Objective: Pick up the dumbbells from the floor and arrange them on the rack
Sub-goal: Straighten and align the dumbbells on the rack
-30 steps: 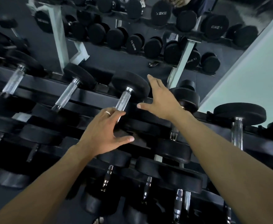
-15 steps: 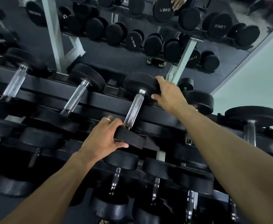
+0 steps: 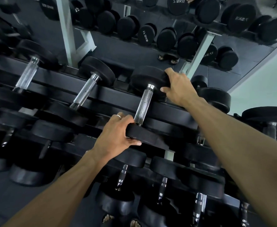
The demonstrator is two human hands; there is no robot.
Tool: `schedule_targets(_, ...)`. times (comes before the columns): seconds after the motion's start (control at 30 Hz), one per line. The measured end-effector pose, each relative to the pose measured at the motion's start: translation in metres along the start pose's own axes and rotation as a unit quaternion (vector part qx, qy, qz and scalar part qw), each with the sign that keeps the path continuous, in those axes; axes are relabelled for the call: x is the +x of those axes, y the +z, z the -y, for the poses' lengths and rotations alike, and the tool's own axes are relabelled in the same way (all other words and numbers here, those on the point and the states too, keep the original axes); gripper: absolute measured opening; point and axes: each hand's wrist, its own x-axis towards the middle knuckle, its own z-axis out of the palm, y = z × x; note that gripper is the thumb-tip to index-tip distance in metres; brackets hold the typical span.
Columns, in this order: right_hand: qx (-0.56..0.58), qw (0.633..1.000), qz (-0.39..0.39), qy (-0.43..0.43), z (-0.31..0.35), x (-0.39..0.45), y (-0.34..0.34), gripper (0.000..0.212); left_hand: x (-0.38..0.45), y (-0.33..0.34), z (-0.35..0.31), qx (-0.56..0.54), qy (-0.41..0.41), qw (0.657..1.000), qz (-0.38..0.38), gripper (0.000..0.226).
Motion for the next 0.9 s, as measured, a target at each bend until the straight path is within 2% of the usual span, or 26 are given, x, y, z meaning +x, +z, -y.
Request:
schedule_targets(0.63, -0.022, 1.000, 0.007, -0.012, 0.009, -0.001, -0.005, 0.047, -0.004, 0.009, 0.004, -0.032, -0.018, 0.999, -0.023, 0.058)
schedule_targets(0.73, -0.022, 1.000, -0.001, -0.016, 0.021, -0.003, -0.005, 0.054, -0.004, 0.003, 0.006, -0.017, -0.018, 1.000, 0.000, 0.066)
schedule_targets(0.9, 0.009, 0.997, -0.028, -0.065, 0.045, -0.012, -0.010, 0.072, -0.008, -0.018, 0.011, 0.022, -0.011, 0.999, 0.047, 0.092)
